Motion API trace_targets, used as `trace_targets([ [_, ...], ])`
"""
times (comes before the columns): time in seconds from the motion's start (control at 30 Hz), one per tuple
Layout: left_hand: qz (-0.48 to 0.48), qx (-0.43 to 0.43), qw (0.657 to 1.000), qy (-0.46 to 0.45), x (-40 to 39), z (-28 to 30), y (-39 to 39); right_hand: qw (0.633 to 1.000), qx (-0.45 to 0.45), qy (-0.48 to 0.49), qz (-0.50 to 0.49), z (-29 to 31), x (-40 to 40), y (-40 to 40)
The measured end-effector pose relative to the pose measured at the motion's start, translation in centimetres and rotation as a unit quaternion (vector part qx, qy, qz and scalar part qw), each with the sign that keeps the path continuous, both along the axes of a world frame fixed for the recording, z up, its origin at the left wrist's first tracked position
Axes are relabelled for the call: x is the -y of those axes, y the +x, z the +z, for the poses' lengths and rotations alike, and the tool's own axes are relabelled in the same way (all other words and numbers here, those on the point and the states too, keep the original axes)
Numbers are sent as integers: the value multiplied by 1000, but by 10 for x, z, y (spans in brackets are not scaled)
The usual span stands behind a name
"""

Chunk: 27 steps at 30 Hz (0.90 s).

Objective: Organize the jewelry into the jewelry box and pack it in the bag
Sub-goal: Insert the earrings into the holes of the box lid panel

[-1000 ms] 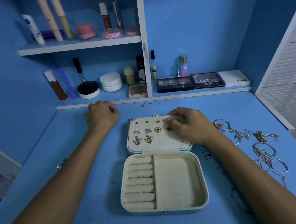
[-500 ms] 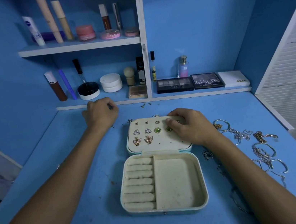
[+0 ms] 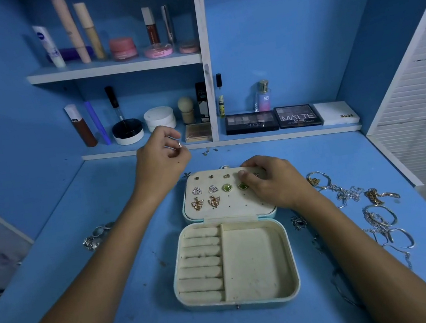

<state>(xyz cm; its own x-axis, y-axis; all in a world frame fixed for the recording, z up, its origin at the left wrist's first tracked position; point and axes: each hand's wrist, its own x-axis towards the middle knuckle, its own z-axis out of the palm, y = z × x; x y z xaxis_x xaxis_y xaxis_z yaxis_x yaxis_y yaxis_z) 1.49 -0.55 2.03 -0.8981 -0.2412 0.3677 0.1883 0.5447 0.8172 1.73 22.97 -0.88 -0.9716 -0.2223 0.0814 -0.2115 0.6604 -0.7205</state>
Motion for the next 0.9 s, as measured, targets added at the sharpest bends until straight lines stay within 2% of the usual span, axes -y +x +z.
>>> trace_targets([
  [0.3, -71, -65, 994, -46, -17, 0, 36, 1000, -4, 8, 2, 0, 1, -1],
  [0.47, -130, -61, 988, -50, -18, -3, 51, 1000, -3, 6, 3, 0, 0, 0],
  [0.6, -147, -40, 986, -64, -18, -8, 56, 1000, -5, 6, 3, 1, 0, 0],
  [0.73, -154, -57, 983, -78, -19, -10, 55, 1000, -4, 5, 5, 1, 0, 0],
  [0.9, -166, -21, 985, -51, -24, -11, 59, 1000, -5, 7, 4, 2, 0, 1],
])
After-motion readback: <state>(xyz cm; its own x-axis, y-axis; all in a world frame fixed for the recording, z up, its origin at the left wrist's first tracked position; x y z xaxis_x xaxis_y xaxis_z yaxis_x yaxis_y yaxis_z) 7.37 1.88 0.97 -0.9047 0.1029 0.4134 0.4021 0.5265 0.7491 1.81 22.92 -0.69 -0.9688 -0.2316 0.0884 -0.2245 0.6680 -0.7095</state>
